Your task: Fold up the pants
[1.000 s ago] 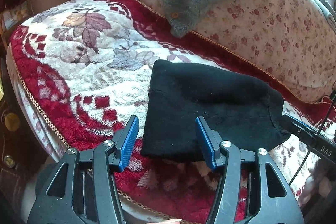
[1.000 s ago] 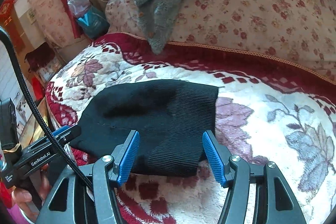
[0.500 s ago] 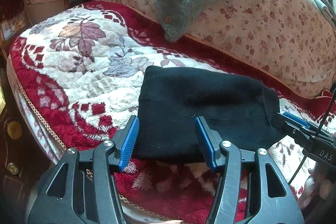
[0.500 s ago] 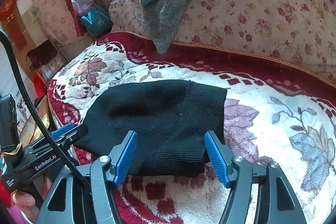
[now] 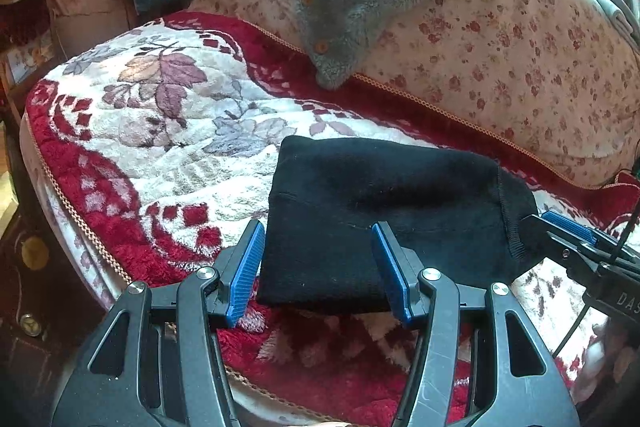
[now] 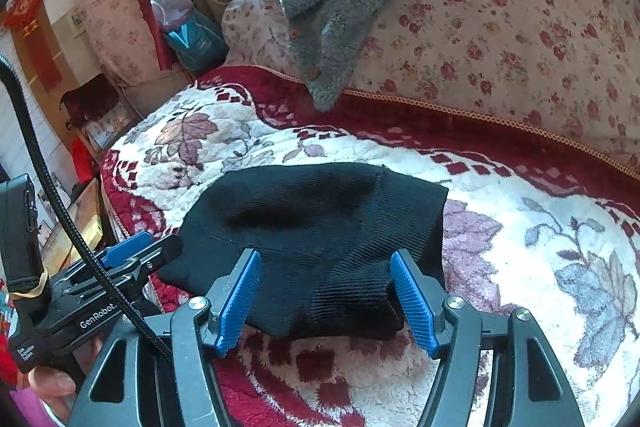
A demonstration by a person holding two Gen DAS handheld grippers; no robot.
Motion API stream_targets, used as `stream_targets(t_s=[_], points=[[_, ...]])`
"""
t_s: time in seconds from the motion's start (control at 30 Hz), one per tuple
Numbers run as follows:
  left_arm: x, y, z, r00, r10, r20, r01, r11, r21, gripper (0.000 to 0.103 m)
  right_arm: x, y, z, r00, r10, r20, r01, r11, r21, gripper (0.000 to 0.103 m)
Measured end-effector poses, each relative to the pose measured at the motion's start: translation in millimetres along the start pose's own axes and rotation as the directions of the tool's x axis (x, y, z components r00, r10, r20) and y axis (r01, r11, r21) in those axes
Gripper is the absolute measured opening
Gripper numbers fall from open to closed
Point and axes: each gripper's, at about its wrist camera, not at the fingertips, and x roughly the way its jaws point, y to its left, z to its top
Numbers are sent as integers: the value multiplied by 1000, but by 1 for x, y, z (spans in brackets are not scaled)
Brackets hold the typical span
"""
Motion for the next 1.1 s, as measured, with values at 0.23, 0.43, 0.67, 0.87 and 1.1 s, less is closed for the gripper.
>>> stream_targets(t_s=[0.23, 0.43, 0.67, 0.87, 1.1], points=[[-1, 0, 0, 1000, 2, 6, -2, 1000, 4, 56, -1, 7, 0, 1000, 2, -3, -2, 1000, -17, 65], [-1, 1, 0, 1000, 2, 8, -2, 1000, 2, 56, 1, 9, 0, 1000, 3, -11, -3, 1000, -25, 65], [-2, 3, 1, 1000, 8, 10, -8, 1000, -3, 55, 1, 10, -1, 1000, 3, -13, -3, 1000, -26, 66], [-1, 6, 0, 999, 26, 18, -26, 1000, -16, 56, 2, 11, -1, 1000, 3, -15, -4, 1000, -25, 66], [-5, 8, -1, 996, 62, 60, -61, 998, -22, 55, 3, 11, -2, 1000, 7, -14, -7, 1000, -16, 66]])
